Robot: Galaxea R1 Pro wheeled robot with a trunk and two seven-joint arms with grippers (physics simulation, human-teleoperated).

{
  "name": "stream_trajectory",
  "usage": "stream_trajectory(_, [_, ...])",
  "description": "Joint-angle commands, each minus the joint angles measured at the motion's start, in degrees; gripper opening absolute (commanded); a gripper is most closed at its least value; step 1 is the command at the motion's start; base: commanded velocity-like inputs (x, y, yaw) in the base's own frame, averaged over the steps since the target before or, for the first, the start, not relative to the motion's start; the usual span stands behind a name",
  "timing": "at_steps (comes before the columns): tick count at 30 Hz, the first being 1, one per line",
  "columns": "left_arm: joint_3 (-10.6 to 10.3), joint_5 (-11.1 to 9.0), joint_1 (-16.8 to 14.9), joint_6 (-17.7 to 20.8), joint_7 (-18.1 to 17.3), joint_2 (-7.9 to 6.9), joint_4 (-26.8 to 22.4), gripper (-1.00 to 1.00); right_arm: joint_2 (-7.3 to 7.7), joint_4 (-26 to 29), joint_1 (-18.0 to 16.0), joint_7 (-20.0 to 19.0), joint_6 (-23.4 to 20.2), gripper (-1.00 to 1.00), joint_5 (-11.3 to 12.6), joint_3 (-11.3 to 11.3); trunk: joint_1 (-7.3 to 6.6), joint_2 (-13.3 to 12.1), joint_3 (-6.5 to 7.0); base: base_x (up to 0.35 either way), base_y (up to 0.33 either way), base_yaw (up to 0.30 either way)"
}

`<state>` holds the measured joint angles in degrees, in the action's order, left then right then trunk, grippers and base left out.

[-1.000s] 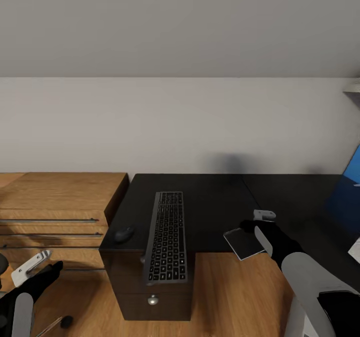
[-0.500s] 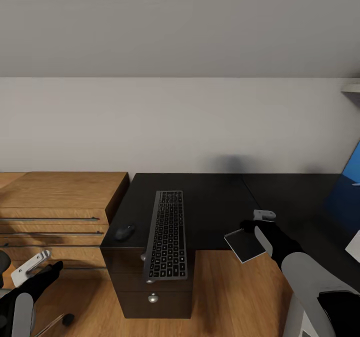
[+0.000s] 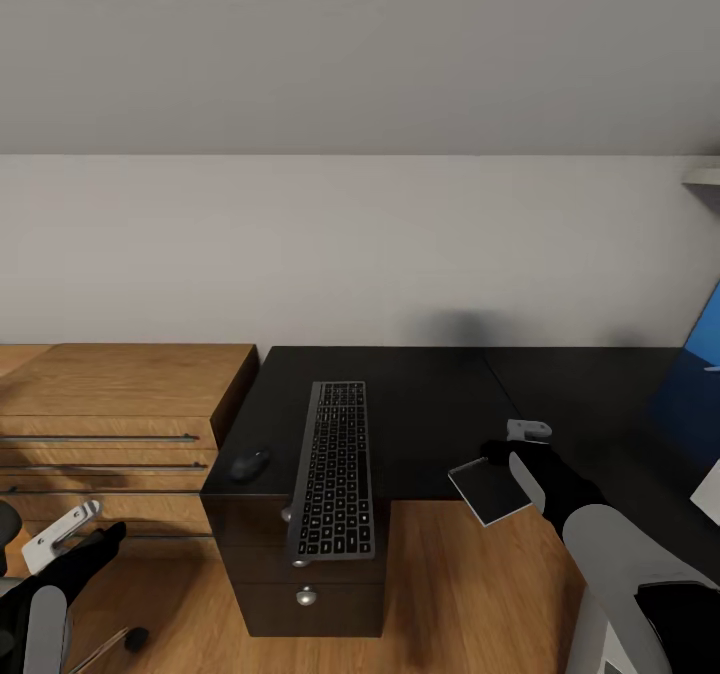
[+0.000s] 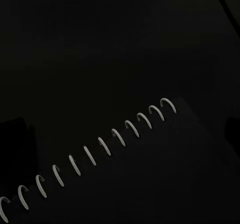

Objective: In the bedroom, organize the workspace by keeping the computer under the desk, ensuring the monitor is on the desk, placing the keyboard on the desk next to the monitor, placing the mouse on the desk next to the keyboard, moving the folder from the swivel chair onto the desk next to the mouse, stacking the notebook on top of the folder with the pen on top of the notebook, and positioning the swivel chair next to the desk.

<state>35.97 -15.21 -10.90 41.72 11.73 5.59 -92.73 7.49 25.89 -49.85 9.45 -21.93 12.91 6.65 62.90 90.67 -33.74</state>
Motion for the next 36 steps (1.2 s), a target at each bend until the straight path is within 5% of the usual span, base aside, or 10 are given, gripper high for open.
stream_trajectory(1, [0.07,-0.61,-0.05,0.24,0.4,0.04,-0.08,1.0,0.07,-2.2,0.01,0.31,-0.57,1.0,0.71,0.54,0.0,0.03,-0.07,0.0,0.0,0.0])
stream_trajectory(30, [0.07,-0.61,-0.07,0.29,0.4,0.04,-0.08,1.0,0.07,-2.16,0.01,0.31,-0.57,1.0,0.7,0.54,0.0,0.03,-0.07,0.025,0.0,0.0])
stream_trajectory(36, [0.07,-0.61,-0.08,0.27,0.4,0.04,-0.08,1.0,0.07,-2.16,0.01,0.31,-0.57,1.0,0.71,0.54,-1.32,-2.38,1.01,0.0,0.0,0.0])
